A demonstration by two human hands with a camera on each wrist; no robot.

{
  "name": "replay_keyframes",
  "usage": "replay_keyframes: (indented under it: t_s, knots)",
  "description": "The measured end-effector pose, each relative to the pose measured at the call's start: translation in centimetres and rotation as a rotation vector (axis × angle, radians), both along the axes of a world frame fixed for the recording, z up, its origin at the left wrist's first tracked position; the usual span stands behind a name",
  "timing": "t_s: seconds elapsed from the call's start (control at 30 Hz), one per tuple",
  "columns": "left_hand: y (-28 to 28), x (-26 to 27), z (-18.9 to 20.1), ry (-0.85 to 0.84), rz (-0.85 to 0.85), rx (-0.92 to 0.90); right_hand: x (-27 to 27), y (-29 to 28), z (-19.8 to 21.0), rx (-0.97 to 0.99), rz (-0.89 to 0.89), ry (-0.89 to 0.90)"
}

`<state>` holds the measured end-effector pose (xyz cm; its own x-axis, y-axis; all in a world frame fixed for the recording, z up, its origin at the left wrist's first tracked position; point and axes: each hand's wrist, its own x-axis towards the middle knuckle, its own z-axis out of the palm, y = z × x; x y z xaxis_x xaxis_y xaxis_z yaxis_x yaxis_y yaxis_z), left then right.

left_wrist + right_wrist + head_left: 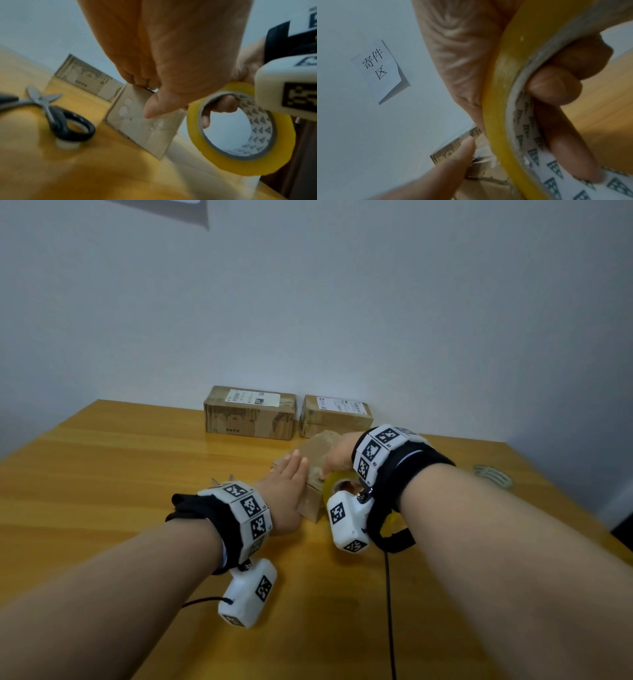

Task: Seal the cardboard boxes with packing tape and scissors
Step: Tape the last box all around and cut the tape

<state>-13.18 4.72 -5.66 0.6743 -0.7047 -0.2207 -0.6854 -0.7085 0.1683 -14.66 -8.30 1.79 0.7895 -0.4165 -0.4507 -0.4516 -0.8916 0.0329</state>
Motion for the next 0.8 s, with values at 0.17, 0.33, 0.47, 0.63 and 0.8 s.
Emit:
replay_keyframes:
  t_s: [0.17, 0.33, 0.47, 0.63, 0.8]
  knots:
    - [-0.4, 1.8, 0.0, -0.029, 0.003, 0.044, 0.2, -2.5, -0.5, 0.065, 0.035, -0.056]
    - [-0.8, 2.7, 0.4, 0.004, 0.032, 0.017, 0.4, -3.2, -1.8, 0.124, 0.065, -0.090]
    - [-1.0, 3.3, 1.0, -0.031, 0.035, -0.031, 0.3, -3.3, -3.2, 0.099, 0.109, -0.119]
    - [-1.0, 3.3, 1.2, -0.068, -0.007, 0.032, -0.2, -4.7, -4.6, 0.197, 0.016, -0.150]
    - [-0.7, 2.9, 1.1, 0.006, 0.007, 0.056, 0.9, -4.7, -4.8, 0.152, 0.004, -0.085]
